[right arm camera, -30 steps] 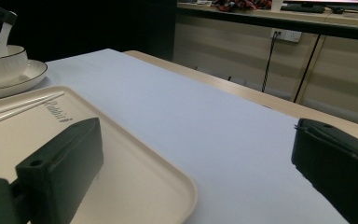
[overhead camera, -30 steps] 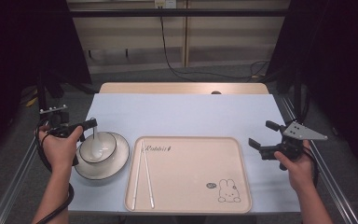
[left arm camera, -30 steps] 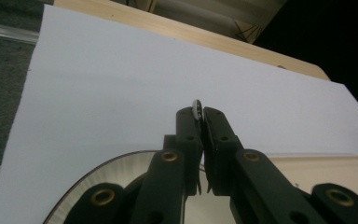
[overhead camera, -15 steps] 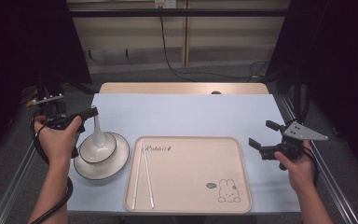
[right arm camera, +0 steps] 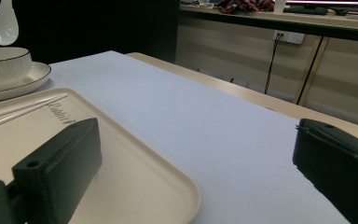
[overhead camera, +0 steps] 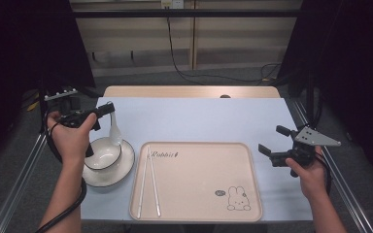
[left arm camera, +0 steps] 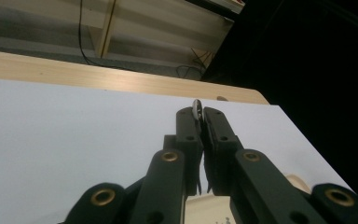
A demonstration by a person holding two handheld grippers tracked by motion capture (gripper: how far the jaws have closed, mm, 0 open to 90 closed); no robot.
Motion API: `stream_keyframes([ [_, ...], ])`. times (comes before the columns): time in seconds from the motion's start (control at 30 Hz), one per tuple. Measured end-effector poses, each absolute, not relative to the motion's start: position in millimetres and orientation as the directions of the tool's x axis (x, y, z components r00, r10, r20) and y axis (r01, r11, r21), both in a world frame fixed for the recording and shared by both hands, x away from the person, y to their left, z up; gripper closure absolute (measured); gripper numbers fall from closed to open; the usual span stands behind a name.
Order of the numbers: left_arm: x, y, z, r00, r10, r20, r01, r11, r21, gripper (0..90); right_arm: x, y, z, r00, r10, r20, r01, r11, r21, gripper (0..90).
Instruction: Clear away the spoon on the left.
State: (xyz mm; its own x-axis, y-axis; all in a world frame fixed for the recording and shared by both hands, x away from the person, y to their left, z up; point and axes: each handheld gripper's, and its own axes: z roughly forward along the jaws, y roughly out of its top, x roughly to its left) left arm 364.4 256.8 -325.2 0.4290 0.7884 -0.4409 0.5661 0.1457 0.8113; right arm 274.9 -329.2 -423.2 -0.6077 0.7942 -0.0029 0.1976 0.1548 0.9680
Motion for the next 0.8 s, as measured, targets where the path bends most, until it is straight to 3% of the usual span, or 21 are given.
stream_keyframes([
  [0.8,360.1,205.9,-341.5,0.523,0.718,-0.46,0.57,0.106,0.814,86.0,274.1,-328.8,-422.2,-0.594,0.805,-0.008,0.179,0.142,0.974,0.7],
])
